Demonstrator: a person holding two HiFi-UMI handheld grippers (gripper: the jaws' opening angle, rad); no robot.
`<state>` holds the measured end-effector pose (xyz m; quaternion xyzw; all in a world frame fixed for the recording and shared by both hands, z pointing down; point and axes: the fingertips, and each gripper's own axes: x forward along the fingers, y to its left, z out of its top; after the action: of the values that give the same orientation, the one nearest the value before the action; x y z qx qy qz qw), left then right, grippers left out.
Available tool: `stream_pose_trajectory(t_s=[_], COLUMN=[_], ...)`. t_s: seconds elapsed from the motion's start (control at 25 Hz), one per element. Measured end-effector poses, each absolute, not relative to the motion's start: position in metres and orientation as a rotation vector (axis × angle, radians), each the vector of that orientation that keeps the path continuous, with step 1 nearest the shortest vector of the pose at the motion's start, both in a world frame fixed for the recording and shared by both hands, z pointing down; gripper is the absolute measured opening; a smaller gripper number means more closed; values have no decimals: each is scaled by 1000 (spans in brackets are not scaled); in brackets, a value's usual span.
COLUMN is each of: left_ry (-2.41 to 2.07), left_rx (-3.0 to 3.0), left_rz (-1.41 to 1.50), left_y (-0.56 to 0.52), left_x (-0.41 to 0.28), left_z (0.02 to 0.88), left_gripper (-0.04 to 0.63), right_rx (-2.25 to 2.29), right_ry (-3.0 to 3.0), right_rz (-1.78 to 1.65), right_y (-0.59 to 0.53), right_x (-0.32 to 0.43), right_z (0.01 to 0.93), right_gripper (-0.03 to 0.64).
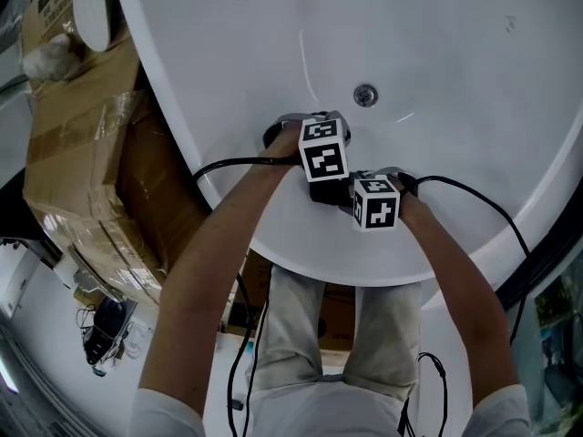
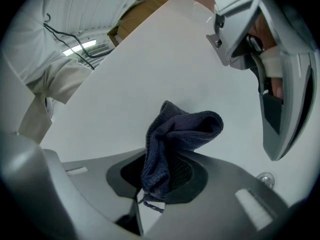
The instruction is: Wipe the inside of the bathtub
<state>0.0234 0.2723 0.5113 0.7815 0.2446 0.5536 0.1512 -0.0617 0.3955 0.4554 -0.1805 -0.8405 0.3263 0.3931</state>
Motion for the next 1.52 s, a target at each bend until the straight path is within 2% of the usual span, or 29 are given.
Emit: stream_pose_trajectory(t_s=[0.64,1.08,1.52], left_ry=[791,705,596], left_rx=[2296,2309,2312], left_rz=[1592,1567,1614], left_y=[298,284,263], left_x=[18,26,22], left_z=[496,499,514], left_gripper=[-2,-2,-2], right_rx=[-674,-1006,-820], right_ry=[-2195,-2261,-2193], right_rz=[833,1056,865], right_y=[429,437,372], right_x=[-61,-43,-2], right_z=[372,289,361], right_gripper=[71,71,71])
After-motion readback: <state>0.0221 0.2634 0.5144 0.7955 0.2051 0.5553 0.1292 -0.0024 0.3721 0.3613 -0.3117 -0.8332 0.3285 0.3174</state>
